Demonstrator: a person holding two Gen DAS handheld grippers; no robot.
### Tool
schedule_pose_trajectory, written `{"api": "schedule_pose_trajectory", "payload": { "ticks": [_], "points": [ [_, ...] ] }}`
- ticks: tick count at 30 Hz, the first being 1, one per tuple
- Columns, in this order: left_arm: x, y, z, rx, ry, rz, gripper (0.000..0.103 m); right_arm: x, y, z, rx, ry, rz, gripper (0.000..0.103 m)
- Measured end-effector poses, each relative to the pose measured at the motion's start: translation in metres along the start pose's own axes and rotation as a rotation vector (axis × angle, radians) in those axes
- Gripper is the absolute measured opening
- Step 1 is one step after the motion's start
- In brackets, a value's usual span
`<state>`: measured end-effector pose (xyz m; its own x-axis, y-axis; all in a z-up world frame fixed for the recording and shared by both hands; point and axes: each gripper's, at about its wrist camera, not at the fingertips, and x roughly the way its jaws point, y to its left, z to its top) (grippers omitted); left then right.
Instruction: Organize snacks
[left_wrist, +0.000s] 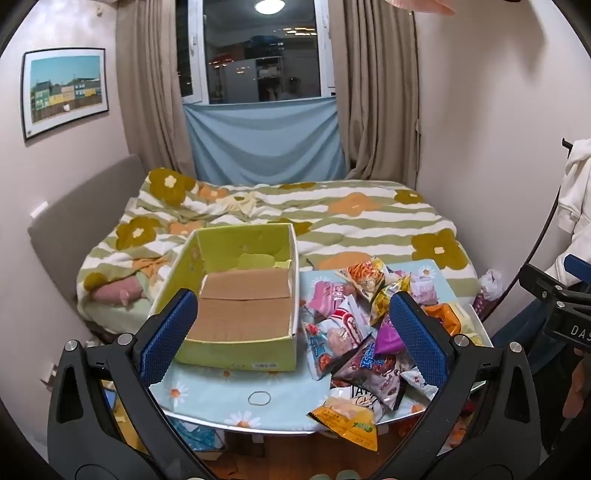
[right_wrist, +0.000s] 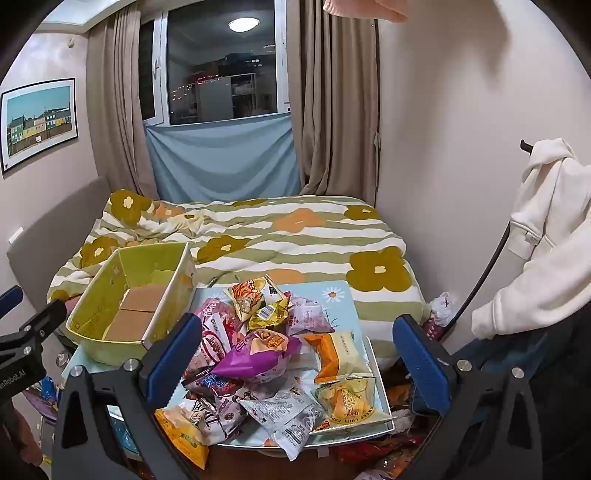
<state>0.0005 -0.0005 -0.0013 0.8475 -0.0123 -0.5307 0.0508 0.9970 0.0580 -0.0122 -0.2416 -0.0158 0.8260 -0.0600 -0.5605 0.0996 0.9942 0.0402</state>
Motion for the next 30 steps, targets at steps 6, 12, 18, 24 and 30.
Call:
{"api": "schedule_pose_trajectory", "payload": {
  "ticks": [6, 12, 18, 24, 30],
  "points": [
    [0.0011, 0.0022, 0.0015, -0.015, 0.003, -0.004, 0.103, 0.0007, -0.0016, 0.0010, -0.001, -0.002, 0.000, 0.103],
    [0.0076, -0.0071, 0.0067, -0.011, -0.007, 0.003, 0.103, 0.0045, 0.0038, 0.0014, -0.010, -0.006, 0.005, 0.103],
    [0.0007, 0.0001, 0.0088, -0.009, -0.022, 0.003, 0.103, 0.0052, 0.0010, 0.0035, -0.002, -0.003, 0.012, 0.103],
    [0.0019, 0.0004, 0.0083, 0.004, -0.018, 0.008, 0.103, 0.0062, 0.0033, 0.0050, 0.001, -0.004, 0.010, 0.103],
    [0.0027, 0.0003, 0.0083, 0.006, -0.016, 0.004, 0.103, 0.0065, 0.0055, 0.0031, 0.001, -0.001, 0.005, 0.103]
  ]
}}
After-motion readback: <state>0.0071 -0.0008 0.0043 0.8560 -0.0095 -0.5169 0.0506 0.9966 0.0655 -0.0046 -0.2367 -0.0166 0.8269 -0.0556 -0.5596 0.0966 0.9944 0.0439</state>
